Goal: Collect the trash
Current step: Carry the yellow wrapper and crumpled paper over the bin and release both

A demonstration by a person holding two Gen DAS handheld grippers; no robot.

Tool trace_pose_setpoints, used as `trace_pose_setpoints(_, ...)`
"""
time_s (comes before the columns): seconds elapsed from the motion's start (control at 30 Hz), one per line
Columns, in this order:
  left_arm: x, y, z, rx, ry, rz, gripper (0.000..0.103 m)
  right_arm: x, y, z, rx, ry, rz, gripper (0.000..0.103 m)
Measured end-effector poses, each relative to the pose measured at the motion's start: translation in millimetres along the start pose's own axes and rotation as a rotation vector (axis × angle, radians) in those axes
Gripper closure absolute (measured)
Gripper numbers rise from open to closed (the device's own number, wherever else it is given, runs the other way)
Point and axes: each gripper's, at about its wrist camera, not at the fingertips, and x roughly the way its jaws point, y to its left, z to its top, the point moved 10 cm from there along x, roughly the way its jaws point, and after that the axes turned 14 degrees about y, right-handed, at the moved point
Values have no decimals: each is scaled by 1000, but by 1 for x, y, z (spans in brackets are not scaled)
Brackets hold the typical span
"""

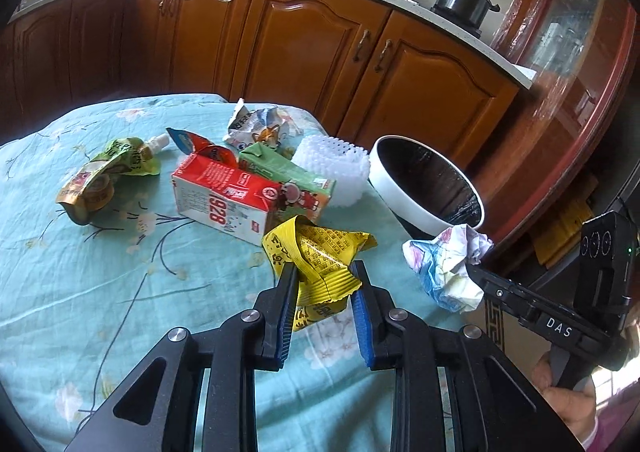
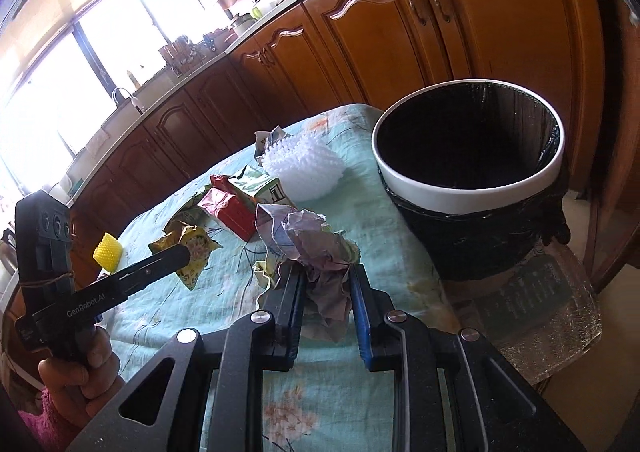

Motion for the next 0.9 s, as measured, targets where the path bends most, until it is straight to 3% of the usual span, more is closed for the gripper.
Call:
trace_pose_setpoints(0.53, 29, -57, 26, 100, 15, -30, 78, -29, -51, 22, 66, -70, -58, 80)
trace_pose_setpoints(0.9, 57, -84, 63, 146, 18, -34, 78, -43, -89, 57, 98, -104, -123, 80)
